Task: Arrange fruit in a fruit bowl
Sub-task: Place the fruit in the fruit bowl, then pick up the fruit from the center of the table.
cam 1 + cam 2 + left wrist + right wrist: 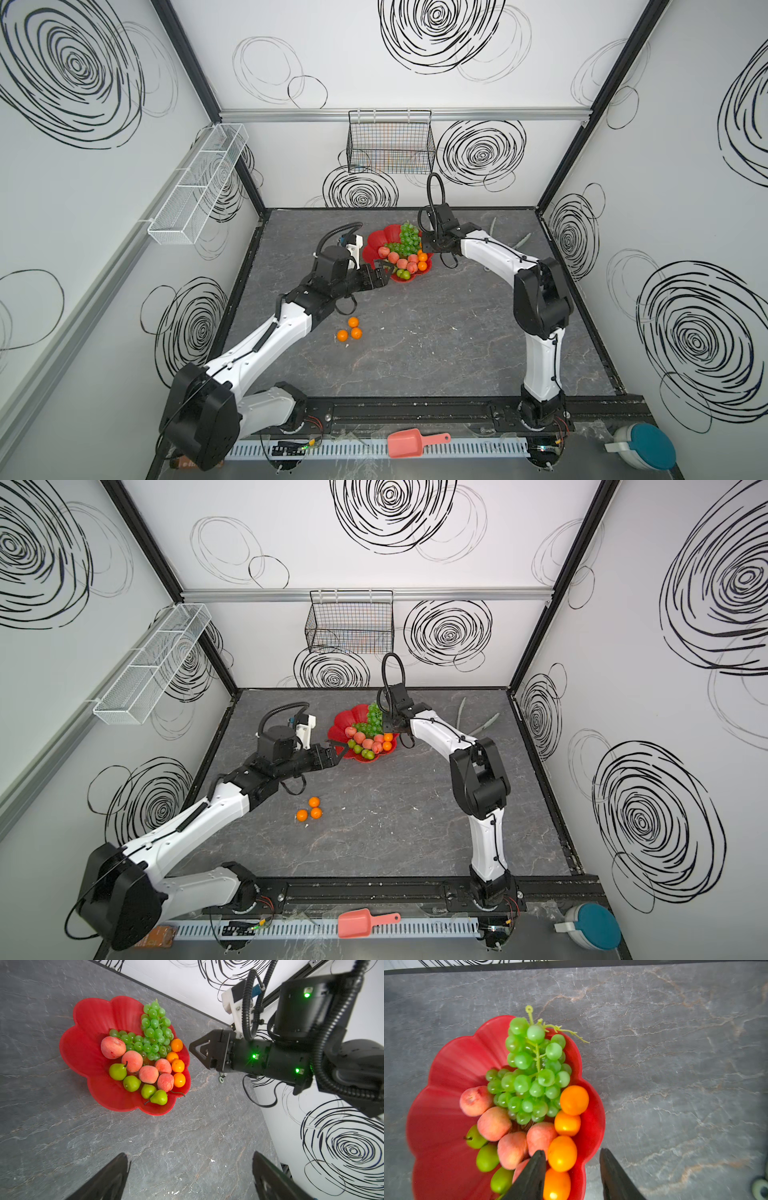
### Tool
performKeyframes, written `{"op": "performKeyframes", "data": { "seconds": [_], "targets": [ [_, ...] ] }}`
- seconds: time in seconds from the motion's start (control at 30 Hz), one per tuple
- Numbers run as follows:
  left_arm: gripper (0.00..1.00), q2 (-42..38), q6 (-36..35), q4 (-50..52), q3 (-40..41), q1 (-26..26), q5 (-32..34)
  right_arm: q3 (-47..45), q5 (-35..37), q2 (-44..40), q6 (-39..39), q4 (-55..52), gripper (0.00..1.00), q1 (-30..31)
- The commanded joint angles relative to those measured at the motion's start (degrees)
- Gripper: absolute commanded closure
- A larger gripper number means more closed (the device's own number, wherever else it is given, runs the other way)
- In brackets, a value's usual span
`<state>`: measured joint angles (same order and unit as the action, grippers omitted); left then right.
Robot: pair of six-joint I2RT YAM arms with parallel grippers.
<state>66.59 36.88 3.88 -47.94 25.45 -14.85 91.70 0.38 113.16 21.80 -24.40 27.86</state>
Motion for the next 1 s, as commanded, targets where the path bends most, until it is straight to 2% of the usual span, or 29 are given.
{"op": "performKeyframes", "data": {
  "seconds": [0.0, 0.3, 0.63, 0.73, 0.97],
  "targets": [
    [0.04, -4.6, -0.9, 4.3, 2.0, -0.5, 2.6, -5.2, 2.4, -5.8, -0.5, 2.1, 0.53, 3.1],
    [0.04, -15.6, -0.3, 13.9, 7.7, -1.0, 6.1, -15.9, 4.8, -14.7, 0.9, 3.7, 0.56, 10.2],
    [0.04, -22.6, 1.1, 21.8, 10.2, -3.1, 9.1, -19.8, 2.5, -14.5, 4.2, 4.6, 0.59, 19.2],
    [0.04, -24.4, 1.1, 23.5, 10.8, -5.4, 8.0, -19.5, 2.1, -12.6, 4.8, 4.5, 0.59, 21.7],
    [0.04, -27.3, 0.9, 25.3, 12.3, -14.7, 3.0, -16.0, -1.8, -7.2, 6.1, 6.1, 0.58, 26.7]
  ]
}}
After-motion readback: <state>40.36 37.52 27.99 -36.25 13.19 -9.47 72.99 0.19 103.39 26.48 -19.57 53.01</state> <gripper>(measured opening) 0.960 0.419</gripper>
